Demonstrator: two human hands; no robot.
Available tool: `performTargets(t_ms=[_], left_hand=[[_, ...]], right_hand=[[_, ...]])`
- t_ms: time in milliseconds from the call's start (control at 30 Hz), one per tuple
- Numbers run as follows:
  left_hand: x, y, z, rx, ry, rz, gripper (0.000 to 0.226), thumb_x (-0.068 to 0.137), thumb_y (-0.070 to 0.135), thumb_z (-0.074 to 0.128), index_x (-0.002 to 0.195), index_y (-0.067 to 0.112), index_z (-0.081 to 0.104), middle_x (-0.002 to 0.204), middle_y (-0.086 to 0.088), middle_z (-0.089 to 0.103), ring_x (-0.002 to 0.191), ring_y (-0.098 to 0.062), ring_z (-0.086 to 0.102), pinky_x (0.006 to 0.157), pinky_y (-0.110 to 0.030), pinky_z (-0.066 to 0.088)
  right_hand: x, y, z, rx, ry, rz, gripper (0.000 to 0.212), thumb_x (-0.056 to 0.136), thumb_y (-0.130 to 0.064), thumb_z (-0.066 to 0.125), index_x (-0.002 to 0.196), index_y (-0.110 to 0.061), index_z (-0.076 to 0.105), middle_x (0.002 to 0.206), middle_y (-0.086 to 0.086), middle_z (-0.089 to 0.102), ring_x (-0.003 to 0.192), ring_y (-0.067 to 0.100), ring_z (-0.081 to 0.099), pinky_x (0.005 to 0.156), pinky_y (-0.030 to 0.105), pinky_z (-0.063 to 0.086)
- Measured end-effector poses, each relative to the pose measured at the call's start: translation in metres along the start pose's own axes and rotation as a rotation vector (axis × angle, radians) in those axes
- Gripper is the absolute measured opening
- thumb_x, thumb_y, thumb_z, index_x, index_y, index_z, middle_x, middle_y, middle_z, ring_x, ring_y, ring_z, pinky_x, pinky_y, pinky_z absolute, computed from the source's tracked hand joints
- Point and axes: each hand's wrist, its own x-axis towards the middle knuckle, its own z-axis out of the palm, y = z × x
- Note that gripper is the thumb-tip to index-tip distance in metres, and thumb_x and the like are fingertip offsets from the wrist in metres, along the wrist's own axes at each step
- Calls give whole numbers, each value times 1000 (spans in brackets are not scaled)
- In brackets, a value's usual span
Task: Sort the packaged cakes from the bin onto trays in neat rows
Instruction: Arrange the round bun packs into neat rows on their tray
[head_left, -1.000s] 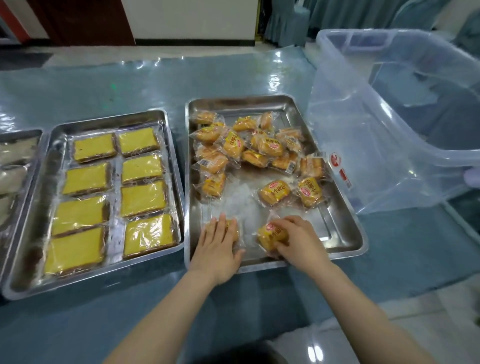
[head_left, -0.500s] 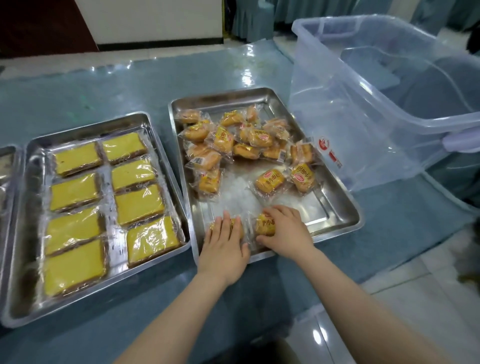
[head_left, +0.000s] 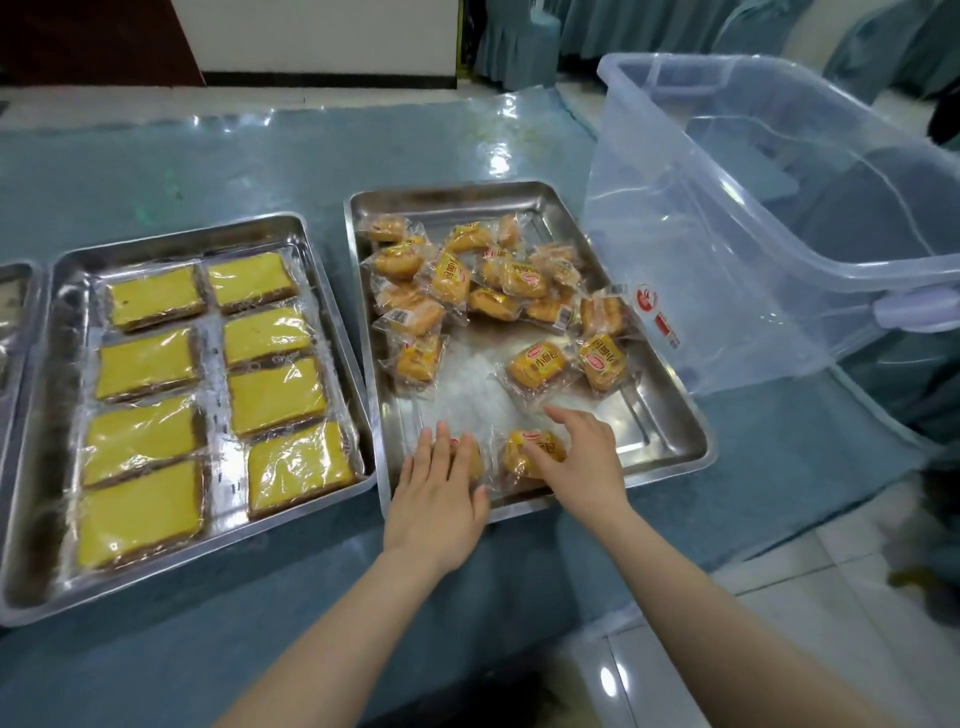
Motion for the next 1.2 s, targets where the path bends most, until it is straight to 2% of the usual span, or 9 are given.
performTargets(t_ms=[167, 333, 467, 567, 733, 800, 900, 1100, 1200], left_hand=[[2, 1, -3, -29, -33, -2, 64, 97, 46, 21, 149, 19, -5, 157, -5, -12, 142, -17, -16, 109, -28, -10], [4, 1, -1, -100, -22, -64, 70, 95, 48, 33, 149, 22, -3, 155, 2, -15, 142, -12, -13, 108, -26, -6], [15, 17, -8, -131, 22, -23, 68, 91, 13, 46, 148, 33, 13, 154, 10, -11, 143, -12, -9, 110, -30, 0], [27, 41, -9, -212, -28, 2, 76, 83, -6, 42, 143, 38, 27, 157, 9, 0, 143, -10, -3, 111, -27, 6], [41, 63, -3, -209, 33, -58, 50, 94, 19, 45, 139, 40, 35, 155, 12, 16, 141, -12, 21, 106, -31, 31], [44, 67, 0, -185, 34, -46, 49, 93, 32, 50, 138, 41, 35, 155, 13, 18, 139, -12, 25, 102, -33, 37], [49, 73, 3, -170, -3, 5, 50, 91, 36, 54, 138, 41, 37, 152, 13, 27, 138, -12, 27, 108, -34, 28], [48, 76, 13, -162, 115, -13, 45, 88, 38, 57, 133, 34, 48, 139, 10, 48, 126, -12, 43, 103, -32, 32], [48, 77, 16, -148, 185, -16, 45, 86, 38, 59, 130, 29, 53, 133, 6, 53, 124, -17, 46, 101, -34, 34]], right_hand=[[26, 20, -23, 11, 16, 16, 30, 88, -16, 60, 117, -25, 59, 126, -2, 56, 118, 18, 49, 95, 29, 37], [80, 45, -44, -198, 11, -68, 39, 90, -18, 58, 127, -28, 50, 131, -2, 53, 120, 22, 51, 95, 37, 44], [113, 54, -51, -384, -197, -274, 49, 91, -23, 58, 137, -30, 41, 152, 0, 30, 141, 27, 25, 112, 45, 27], [118, 64, -58, -441, -256, -326, 47, 91, -30, 57, 136, -30, 43, 151, 1, 31, 136, 32, 31, 108, 45, 31], [104, 78, -73, -437, -201, -228, 41, 92, -52, 46, 119, -25, 60, 123, 2, 51, 104, 24, 54, 83, 36, 46], [95, 89, -78, -468, -175, -370, 39, 89, -47, 53, 121, -25, 59, 123, 2, 52, 109, 24, 52, 88, 36, 44], [89, 97, -86, -457, -391, -597, 56, 85, -41, 61, 136, -26, 46, 145, -1, 40, 132, 24, 37, 107, 40, 34], [82, 100, -92, -486, -246, -472, 47, 83, -58, 55, 114, -23, 64, 113, -2, 55, 107, 20, 51, 90, 35, 44], [70, 97, -83, -425, -221, -440, 40, 88, -47, 58, 121, -26, 60, 140, -1, 45, 131, 24, 38, 104, 39, 33]])
